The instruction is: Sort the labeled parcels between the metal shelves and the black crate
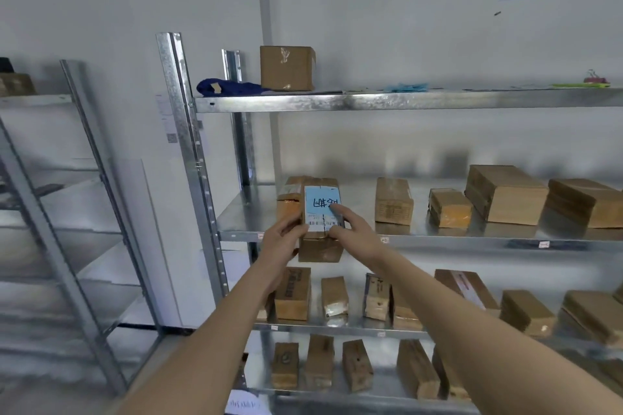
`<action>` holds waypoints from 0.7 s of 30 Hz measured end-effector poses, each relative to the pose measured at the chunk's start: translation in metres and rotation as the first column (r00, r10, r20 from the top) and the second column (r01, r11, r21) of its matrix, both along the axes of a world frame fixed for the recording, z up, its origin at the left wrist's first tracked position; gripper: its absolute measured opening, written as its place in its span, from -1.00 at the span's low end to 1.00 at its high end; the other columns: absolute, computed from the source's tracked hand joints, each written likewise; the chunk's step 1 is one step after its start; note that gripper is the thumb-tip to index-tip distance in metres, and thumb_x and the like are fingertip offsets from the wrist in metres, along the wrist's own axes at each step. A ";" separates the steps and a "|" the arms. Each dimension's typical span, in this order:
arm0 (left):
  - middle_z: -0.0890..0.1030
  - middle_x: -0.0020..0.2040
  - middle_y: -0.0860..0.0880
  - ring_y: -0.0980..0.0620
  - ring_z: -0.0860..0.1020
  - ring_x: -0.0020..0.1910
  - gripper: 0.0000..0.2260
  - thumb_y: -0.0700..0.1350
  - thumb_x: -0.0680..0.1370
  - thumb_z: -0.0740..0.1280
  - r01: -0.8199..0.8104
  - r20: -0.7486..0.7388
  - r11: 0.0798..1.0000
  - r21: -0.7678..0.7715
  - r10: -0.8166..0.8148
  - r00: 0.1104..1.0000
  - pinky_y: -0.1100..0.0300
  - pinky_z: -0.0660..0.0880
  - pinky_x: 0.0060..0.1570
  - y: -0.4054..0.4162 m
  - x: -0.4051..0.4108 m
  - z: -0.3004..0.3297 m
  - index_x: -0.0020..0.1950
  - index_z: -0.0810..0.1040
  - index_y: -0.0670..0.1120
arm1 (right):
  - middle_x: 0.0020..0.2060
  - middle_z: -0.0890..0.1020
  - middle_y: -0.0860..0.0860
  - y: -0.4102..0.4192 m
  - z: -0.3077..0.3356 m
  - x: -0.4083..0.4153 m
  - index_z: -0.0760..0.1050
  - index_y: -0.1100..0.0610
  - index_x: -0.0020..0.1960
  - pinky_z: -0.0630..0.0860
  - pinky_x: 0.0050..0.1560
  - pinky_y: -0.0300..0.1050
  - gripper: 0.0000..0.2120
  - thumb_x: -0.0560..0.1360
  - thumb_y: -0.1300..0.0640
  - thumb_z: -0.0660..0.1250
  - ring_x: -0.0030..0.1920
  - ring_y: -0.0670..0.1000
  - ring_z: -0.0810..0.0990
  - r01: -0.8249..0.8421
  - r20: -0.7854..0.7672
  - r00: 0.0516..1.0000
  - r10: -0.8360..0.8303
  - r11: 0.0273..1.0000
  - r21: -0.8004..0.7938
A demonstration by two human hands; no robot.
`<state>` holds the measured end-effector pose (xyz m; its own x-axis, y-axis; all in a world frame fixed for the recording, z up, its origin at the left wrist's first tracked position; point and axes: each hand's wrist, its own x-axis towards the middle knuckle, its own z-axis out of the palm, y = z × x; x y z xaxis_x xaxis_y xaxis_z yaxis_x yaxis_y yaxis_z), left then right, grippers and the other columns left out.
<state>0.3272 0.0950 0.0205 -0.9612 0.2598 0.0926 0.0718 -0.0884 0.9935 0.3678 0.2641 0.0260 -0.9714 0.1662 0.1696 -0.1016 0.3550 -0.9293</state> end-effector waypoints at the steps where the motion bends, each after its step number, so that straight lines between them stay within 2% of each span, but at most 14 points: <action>1: 0.66 0.14 0.06 0.03 0.57 0.19 -0.72 -0.14 0.57 0.39 -0.019 0.008 1.000 -0.004 0.019 1.000 -0.04 0.54 0.19 -0.010 0.000 -0.004 0.23 0.60 0.15 | 0.37 0.43 -0.02 -0.010 -0.004 0.000 0.22 0.01 0.60 0.61 -0.12 -0.32 -0.45 0.65 0.16 0.29 0.13 -0.07 0.57 -0.014 0.014 1.000 0.014 1.000 0.014; 3: 0.67 0.13 0.07 0.02 0.59 0.17 -0.70 -0.18 0.56 0.41 -0.035 0.011 0.999 -0.018 0.035 0.999 -0.07 0.58 0.17 -0.034 0.001 -0.013 0.24 0.60 0.11 | 0.39 0.44 -0.02 -0.034 -0.011 0.001 0.21 0.01 0.61 0.66 0.06 -0.16 -0.41 0.64 0.14 0.32 0.23 0.00 0.57 -0.038 0.024 0.999 0.037 0.999 0.034; 5: 0.67 0.14 0.07 0.02 0.61 0.15 -0.67 -0.20 0.55 0.41 -0.031 0.025 1.000 -0.001 0.031 0.999 0.00 0.63 0.06 -0.064 0.004 -0.019 0.29 0.58 0.05 | 0.42 0.45 -0.01 -0.060 -0.016 -0.001 0.22 0.00 0.60 0.65 0.17 0.00 -0.38 0.61 0.10 0.38 0.28 0.04 0.57 -0.052 0.025 0.998 0.050 0.995 0.080; 8: 0.67 0.14 0.08 0.10 0.62 0.09 -0.67 -0.18 0.55 0.43 -0.056 0.035 0.998 0.002 0.056 0.998 0.25 0.61 -0.21 -0.116 0.006 -0.024 0.28 0.58 0.07 | 0.43 0.45 -0.01 -0.109 -0.021 -0.006 0.22 -0.04 0.59 0.65 0.11 -0.10 -0.34 0.58 0.06 0.43 0.28 0.03 0.58 -0.074 0.036 0.997 0.070 0.989 0.130; 9: 0.66 0.14 0.08 0.12 0.61 0.08 -0.67 -0.16 0.54 0.45 -0.069 0.033 0.998 -0.005 0.069 0.997 0.29 0.59 -0.24 -0.134 0.006 -0.026 0.28 0.59 0.08 | 0.41 0.45 -0.02 -0.126 -0.023 -0.008 0.21 -0.04 0.59 0.66 0.07 -0.14 -0.32 0.57 0.05 0.45 0.26 0.02 0.58 -0.089 0.047 0.995 0.083 0.987 0.134; 10: 0.66 0.15 0.08 0.12 0.60 0.09 -0.66 -0.14 0.53 0.46 -0.082 0.035 0.997 -0.010 0.082 0.996 0.28 0.60 -0.22 -0.154 0.005 -0.028 0.29 0.59 0.07 | 0.38 0.46 -0.04 -0.145 -0.024 -0.009 0.20 -0.05 0.59 0.66 0.01 -0.18 -0.29 0.55 0.04 0.47 0.24 0.00 0.58 -0.110 0.054 0.993 0.104 0.984 0.139; 12: 0.64 0.17 0.09 0.11 0.59 0.12 -0.65 -0.14 0.53 0.46 -0.096 0.055 0.995 -0.008 0.097 0.994 0.17 0.62 -0.04 -0.192 0.004 -0.033 0.31 0.58 0.06 | 0.31 0.46 -0.09 -0.182 -0.028 -0.013 0.20 -0.05 0.59 0.64 -0.11 -0.29 -0.25 0.52 0.02 0.51 0.22 -0.03 0.57 -0.143 0.060 0.989 0.134 0.973 0.179; 13: 0.64 0.17 0.09 0.12 0.58 0.13 -0.66 -0.15 0.55 0.44 -0.099 0.066 0.995 0.000 0.098 0.993 0.14 0.61 0.01 -0.211 0.004 -0.036 0.31 0.58 0.05 | 0.32 0.46 -0.08 -0.200 -0.031 -0.016 0.21 -0.06 0.58 0.65 -0.10 -0.29 -0.23 0.51 0.01 0.53 0.22 -0.03 0.57 -0.151 0.056 0.988 0.143 0.969 0.197; 15: 0.64 0.15 0.12 0.17 0.58 0.10 -0.70 -0.18 0.57 0.40 -0.099 0.075 0.995 0.002 0.099 0.992 0.19 0.59 -0.06 -0.246 0.003 -0.042 0.28 0.59 0.04 | 0.35 0.48 -0.01 -0.233 -0.040 -0.023 0.24 -0.06 0.56 0.68 0.05 -0.11 -0.20 0.45 0.00 0.58 0.25 0.02 0.58 -0.153 0.049 0.988 0.146 0.968 0.200; 17: 0.64 0.15 0.16 0.18 0.57 0.11 -0.71 -0.17 0.57 0.40 -0.109 0.074 0.994 -0.013 0.110 0.991 0.22 0.56 -0.06 -0.278 0.000 -0.051 0.28 0.60 0.04 | 0.32 0.49 0.00 -0.265 -0.051 -0.028 0.24 -0.07 0.56 0.68 0.11 0.03 -0.14 0.39 -0.02 0.62 0.26 0.04 0.59 -0.158 0.059 0.987 0.149 0.970 0.185; 21: 0.64 0.17 0.13 0.12 0.56 0.19 -0.72 -0.14 0.56 0.42 -0.128 0.101 0.990 -0.053 0.133 0.986 0.09 0.55 0.07 -0.325 -0.009 -0.073 0.26 0.61 0.05 | 0.22 0.45 -0.17 -0.315 -0.077 -0.037 0.24 -0.05 0.58 0.66 0.16 0.03 -0.10 0.36 0.05 0.63 0.23 -0.01 0.56 -0.163 0.097 0.984 0.149 0.975 0.154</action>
<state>0.3178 -0.2301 -0.0524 -0.9910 0.1329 -0.0186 -0.0239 -0.0389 0.9990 0.3304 -0.0504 -0.0508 -0.9952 -0.0113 0.0976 -0.0908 0.4860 -0.8692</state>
